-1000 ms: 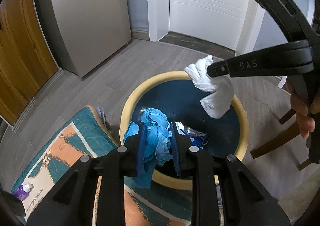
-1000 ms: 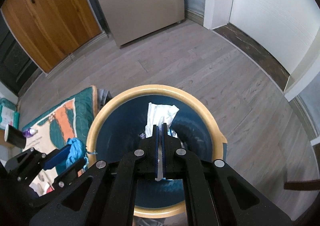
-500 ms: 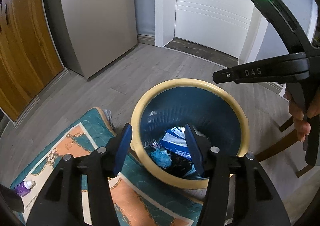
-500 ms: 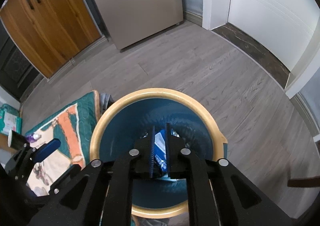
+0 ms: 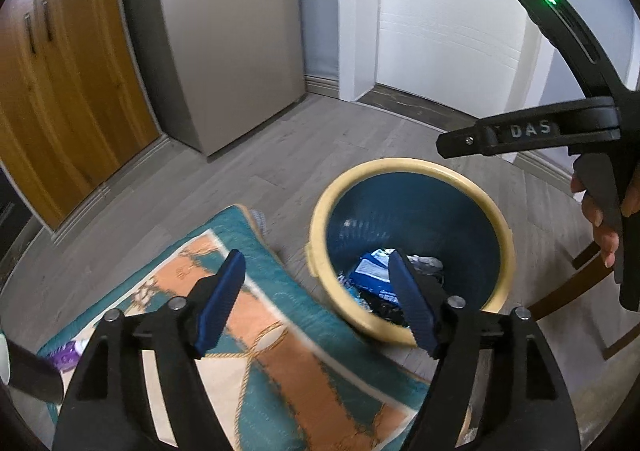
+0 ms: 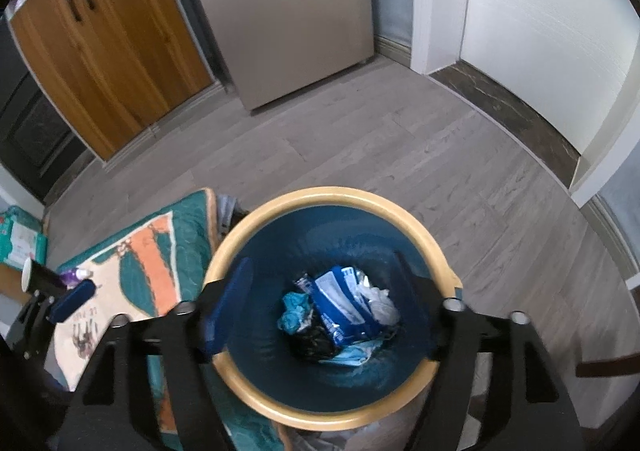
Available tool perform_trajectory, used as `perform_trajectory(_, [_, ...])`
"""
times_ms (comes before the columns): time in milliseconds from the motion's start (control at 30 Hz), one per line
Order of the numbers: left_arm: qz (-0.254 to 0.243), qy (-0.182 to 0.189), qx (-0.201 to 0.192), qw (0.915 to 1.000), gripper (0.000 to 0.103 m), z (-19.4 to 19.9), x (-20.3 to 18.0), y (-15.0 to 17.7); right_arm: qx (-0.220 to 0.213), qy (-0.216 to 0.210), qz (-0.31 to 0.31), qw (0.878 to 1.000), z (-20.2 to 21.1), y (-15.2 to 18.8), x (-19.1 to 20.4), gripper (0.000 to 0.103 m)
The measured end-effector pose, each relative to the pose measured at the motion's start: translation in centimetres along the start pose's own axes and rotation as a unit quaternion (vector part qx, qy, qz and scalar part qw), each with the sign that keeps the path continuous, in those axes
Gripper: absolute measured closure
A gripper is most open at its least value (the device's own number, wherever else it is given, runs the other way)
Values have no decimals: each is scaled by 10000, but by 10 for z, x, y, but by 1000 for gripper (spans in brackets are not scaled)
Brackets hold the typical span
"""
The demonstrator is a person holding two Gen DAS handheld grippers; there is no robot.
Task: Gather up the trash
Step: 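Move both tools back over the mat toward the red packet and clear plastic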
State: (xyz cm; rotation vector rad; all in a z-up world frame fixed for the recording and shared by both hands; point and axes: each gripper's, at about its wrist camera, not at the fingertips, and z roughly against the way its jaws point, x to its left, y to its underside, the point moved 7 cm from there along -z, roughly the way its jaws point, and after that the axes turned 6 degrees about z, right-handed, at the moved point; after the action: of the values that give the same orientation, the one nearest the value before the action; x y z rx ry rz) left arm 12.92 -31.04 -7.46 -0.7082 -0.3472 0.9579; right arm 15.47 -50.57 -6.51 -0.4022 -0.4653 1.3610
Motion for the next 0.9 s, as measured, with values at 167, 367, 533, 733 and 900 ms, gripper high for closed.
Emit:
perform_trajectory(167, [244,-251,-45,9994,14,17,27,6,-280,-128,69,9995,14,-6,22,8])
perform_trajectory(367, [510,-529,-154,9972,8,48,62,20,-447,-240,424,9978,27,0,60,6])
perform_trajectory(533, [585,-965,-189,9934,8,79,100,45,-275,-762,567,9951,24,22,116,6])
perform_trajectory(733, [1084,-1563,31,9817,8,113,171,105,162,-1054,996,9893,8,53,183,6])
perform_trajectory(900, [1350,-1943,249,9713,8,138,211,157,592,-1144,1242,9839,-10,86,230,6])
